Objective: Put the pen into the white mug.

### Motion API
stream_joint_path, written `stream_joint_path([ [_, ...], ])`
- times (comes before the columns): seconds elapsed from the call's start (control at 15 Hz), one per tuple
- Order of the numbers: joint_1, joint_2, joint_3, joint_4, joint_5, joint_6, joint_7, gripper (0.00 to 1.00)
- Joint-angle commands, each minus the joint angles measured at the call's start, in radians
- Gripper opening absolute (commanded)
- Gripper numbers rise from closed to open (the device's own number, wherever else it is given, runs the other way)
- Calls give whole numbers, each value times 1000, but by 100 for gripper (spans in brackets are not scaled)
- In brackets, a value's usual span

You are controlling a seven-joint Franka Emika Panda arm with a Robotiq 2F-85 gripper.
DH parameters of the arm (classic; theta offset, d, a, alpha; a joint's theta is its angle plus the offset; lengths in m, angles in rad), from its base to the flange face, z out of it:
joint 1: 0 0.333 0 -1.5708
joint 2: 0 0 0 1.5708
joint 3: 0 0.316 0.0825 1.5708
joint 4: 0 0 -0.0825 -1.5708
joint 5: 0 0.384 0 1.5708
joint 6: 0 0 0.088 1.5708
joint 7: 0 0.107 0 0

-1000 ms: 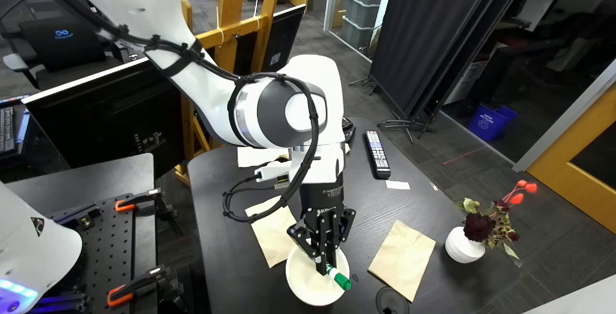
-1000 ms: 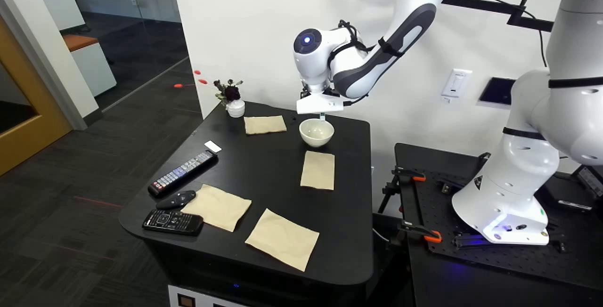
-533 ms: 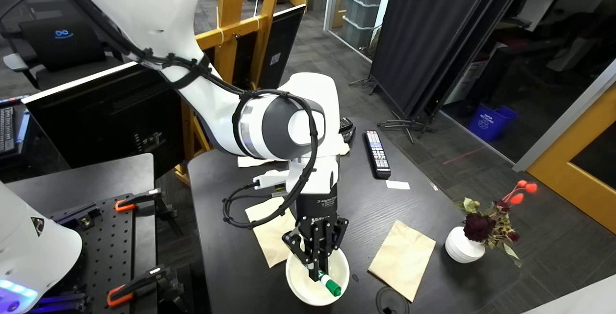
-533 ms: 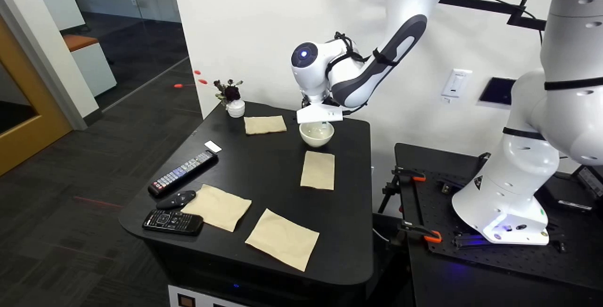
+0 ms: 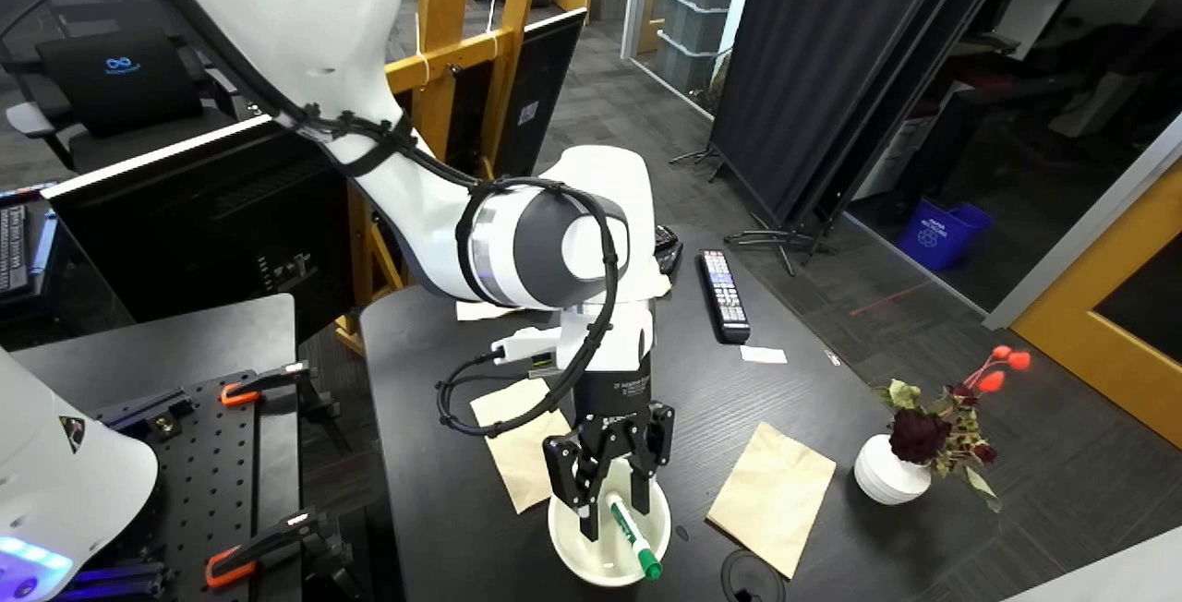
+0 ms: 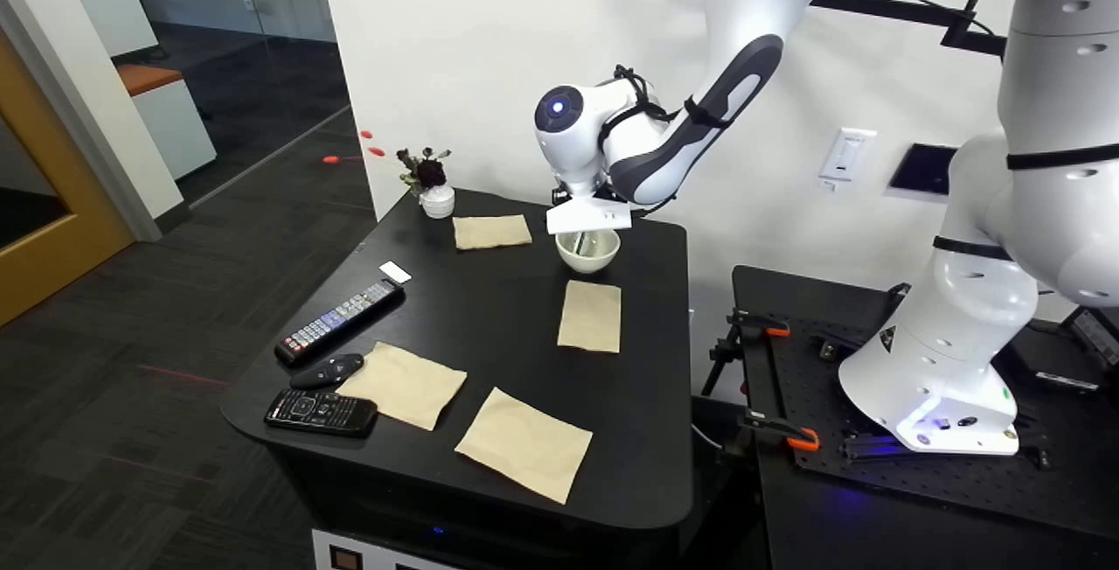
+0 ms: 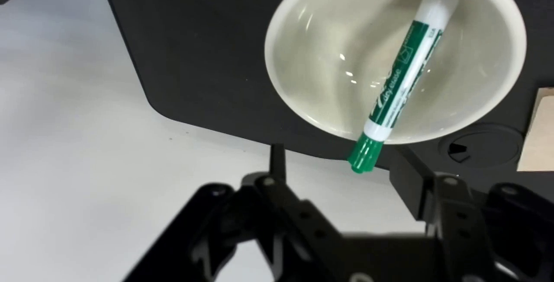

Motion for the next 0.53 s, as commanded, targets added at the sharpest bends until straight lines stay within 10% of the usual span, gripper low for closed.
stream_joint_path([
  [0.0, -1, -7, 11, 12, -26, -18, 41, 96],
  [0.47, 4, -10, 13, 20, -30, -20, 40, 100],
])
